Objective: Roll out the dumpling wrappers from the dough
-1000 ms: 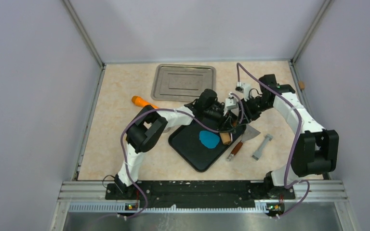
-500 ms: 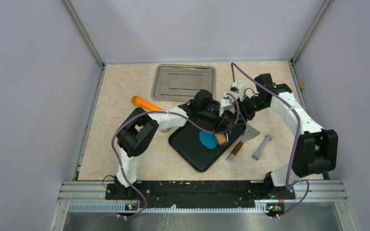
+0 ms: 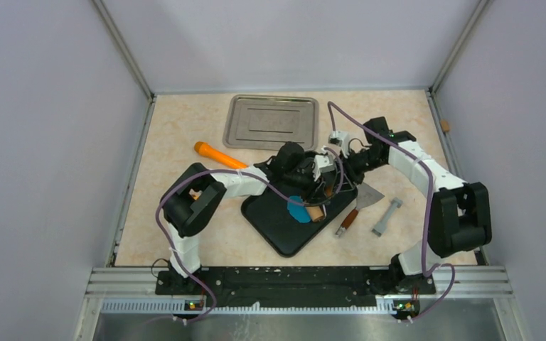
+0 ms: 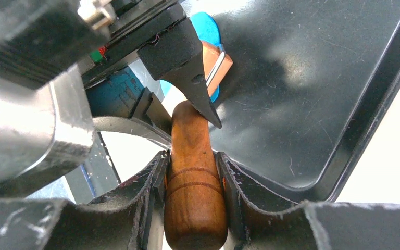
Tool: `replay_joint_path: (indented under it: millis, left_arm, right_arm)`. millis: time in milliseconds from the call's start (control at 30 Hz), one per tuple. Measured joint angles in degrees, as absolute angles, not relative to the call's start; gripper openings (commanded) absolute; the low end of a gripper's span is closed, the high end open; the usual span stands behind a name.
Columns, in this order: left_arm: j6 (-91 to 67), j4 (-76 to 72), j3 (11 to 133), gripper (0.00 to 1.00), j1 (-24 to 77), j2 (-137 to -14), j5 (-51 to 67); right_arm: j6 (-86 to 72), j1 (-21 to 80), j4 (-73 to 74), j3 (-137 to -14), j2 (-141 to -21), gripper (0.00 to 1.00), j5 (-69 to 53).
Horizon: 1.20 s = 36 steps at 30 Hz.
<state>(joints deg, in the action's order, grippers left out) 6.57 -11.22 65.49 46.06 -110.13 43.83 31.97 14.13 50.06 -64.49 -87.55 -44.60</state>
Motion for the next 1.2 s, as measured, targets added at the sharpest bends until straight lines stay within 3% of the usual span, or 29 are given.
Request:
replay_joint_path:
  millis: [267,600,1200]
  left_arm:
    - [6.76,-9.39,61.76,0.00,45.01,-106.50,42.78]
    - [7.20,-6.81,66.65,0.00,44.18,-103.72,42.46]
    - [8.99,-6.76,59.00,0.00,43.55,-101.54,42.17]
  right_arm:
    - [30.79,16.80,49.76,-65.56,-89.47,0.00,-46.22]
    - [31.92,17.26,59.51,-78.28,-90.04,0.00,-43.24]
    - [33.06,20.08,55.02,-71.92,-92.75,0.00,-46.37]
